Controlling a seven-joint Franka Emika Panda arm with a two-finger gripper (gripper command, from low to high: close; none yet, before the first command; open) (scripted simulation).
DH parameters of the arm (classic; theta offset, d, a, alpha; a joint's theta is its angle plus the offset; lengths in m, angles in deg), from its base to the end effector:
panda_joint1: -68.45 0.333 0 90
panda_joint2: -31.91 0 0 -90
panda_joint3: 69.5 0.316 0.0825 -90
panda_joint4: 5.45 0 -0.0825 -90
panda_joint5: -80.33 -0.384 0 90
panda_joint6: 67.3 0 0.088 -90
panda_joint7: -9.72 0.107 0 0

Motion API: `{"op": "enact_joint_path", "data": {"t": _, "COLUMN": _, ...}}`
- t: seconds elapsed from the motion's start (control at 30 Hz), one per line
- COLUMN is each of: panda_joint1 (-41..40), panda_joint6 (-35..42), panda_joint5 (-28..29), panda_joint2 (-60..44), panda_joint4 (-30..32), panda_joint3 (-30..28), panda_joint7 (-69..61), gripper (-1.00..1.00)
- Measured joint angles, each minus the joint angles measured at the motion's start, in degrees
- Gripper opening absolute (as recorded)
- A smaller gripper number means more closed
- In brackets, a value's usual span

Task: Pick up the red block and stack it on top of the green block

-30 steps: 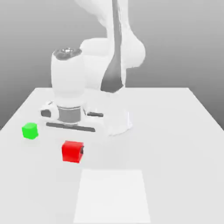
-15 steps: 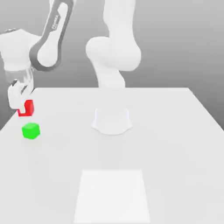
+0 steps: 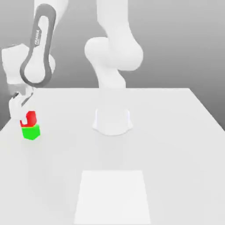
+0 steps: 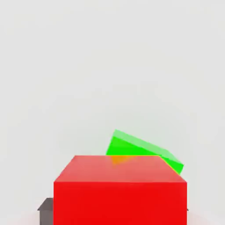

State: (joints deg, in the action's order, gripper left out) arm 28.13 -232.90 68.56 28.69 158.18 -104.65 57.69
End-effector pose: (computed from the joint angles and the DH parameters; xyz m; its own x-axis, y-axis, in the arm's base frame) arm 0.0728 -0.3467 0.1836 -0.7048 -0.7092 -0.0192 -0.7093 0.7049 -0.0038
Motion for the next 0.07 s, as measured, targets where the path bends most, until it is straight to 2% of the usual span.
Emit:
{"op": "enact_joint_path", "data": {"t": 0.03, "panda_joint1": -0.24, "panda_joint6": -1.01, "panda_joint5": -0.74, "panda_joint2": -0.89, "panda_joint4": 0.09, "panda_joint3": 0.36, "panda_joint7": -0.51, "gripper": 1.0}}
{"op": "enact_joint_path", "data": {"t": 0.07, "panda_joint1": -0.24, "panda_joint6": -1.01, "panda_joint5": -0.74, "panda_joint2": -0.89, "panda_joint4": 0.09, "panda_joint3": 0.36, "panda_joint7": -0.51, "gripper": 1.0}}
